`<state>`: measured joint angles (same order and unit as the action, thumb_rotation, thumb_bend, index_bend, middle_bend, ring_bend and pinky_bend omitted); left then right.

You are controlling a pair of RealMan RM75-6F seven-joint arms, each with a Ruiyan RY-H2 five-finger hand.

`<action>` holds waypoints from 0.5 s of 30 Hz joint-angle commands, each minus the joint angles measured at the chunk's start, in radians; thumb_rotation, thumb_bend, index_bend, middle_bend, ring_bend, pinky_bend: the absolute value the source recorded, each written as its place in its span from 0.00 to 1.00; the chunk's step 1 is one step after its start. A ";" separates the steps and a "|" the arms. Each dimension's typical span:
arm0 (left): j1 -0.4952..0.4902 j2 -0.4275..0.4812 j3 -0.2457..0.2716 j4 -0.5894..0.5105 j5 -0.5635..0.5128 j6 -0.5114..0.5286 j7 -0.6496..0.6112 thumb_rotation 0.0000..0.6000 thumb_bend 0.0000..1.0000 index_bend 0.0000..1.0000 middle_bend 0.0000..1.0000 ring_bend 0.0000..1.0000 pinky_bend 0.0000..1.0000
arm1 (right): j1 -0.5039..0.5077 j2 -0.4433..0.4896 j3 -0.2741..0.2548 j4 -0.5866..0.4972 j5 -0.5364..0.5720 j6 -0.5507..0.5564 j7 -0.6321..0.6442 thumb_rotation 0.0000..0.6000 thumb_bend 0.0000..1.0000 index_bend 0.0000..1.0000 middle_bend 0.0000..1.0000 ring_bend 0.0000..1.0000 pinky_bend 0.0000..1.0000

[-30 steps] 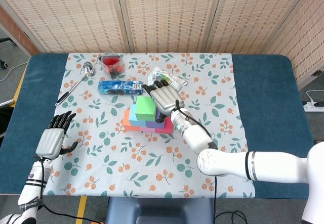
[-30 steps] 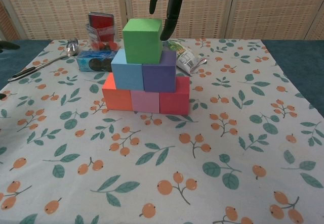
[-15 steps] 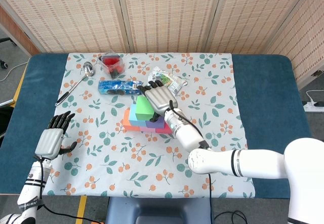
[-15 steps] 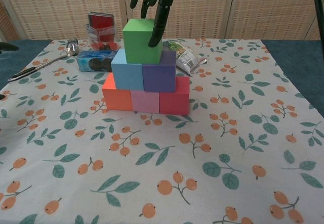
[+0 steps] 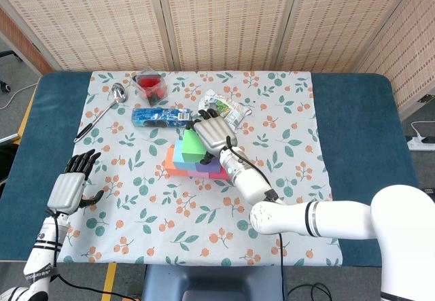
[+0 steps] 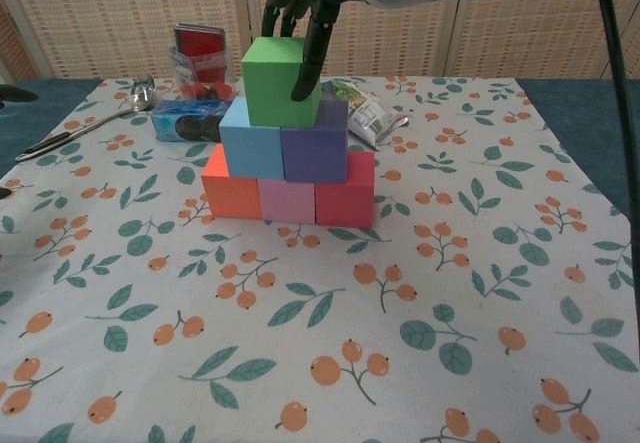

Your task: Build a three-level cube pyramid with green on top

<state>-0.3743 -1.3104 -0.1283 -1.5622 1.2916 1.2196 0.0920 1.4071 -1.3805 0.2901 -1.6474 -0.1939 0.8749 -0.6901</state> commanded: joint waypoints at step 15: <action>-0.002 -0.003 -0.001 0.005 0.000 -0.004 -0.006 1.00 0.31 0.00 0.00 0.00 0.04 | 0.019 -0.006 -0.013 0.003 0.008 0.028 0.010 1.00 0.00 0.28 0.31 0.05 0.00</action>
<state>-0.3761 -1.3135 -0.1290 -1.5568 1.2917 1.2159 0.0860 1.4259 -1.3860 0.2768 -1.6436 -0.1845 0.9013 -0.6813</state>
